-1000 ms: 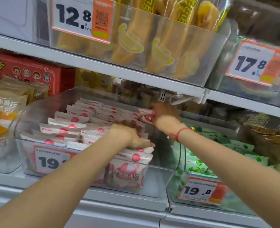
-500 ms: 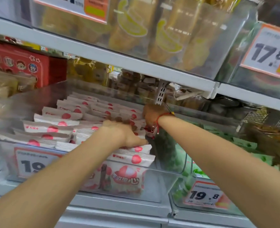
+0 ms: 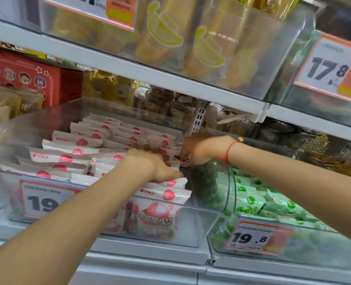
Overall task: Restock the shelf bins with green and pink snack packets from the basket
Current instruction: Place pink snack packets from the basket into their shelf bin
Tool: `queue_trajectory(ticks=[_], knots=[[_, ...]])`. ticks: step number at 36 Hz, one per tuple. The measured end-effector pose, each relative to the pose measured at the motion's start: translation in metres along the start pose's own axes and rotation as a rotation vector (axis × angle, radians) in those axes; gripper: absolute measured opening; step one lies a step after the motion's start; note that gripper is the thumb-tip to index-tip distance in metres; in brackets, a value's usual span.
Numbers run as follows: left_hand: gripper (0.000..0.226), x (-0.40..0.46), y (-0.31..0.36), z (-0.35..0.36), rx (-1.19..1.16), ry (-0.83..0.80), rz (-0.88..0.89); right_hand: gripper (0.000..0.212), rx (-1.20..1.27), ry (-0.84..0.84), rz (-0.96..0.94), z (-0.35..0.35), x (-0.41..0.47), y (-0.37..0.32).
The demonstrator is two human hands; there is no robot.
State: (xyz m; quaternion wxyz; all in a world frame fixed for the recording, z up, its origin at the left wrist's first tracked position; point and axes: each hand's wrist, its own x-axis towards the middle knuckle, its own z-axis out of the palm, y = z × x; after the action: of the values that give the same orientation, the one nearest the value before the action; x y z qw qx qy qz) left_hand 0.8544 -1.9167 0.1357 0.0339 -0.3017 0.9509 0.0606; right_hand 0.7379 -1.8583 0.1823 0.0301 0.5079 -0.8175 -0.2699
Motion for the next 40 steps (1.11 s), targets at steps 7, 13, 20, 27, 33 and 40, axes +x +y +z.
queue_trajectory(ticks=[7,13,20,27,33,40], knots=[[0.083,0.010,-0.002,0.005,0.049,-0.007,0.020,0.060,-0.234,-0.203,0.070,0.002,0.026,-0.002],[0.096,0.011,-0.001,0.000,0.033,-0.047,0.007,0.049,-0.212,-0.188,0.046,0.000,0.013,-0.006],[0.057,-0.027,0.003,-0.017,0.009,0.247,0.047,0.047,-0.006,-0.127,-0.030,0.003,-0.042,-0.002],[0.025,-0.096,0.003,-0.009,-0.220,0.558,0.052,0.033,0.227,0.364,-0.178,0.029,-0.114,-0.004],[0.011,-0.148,0.014,0.028,-0.517,0.658,-0.046,0.013,0.593,0.846,-0.178,0.066,-0.159,-0.026],[0.008,-0.179,0.018,0.123,-0.732,0.551,-0.205,0.006,0.914,0.573,-0.242,0.132,-0.170,-0.085]])
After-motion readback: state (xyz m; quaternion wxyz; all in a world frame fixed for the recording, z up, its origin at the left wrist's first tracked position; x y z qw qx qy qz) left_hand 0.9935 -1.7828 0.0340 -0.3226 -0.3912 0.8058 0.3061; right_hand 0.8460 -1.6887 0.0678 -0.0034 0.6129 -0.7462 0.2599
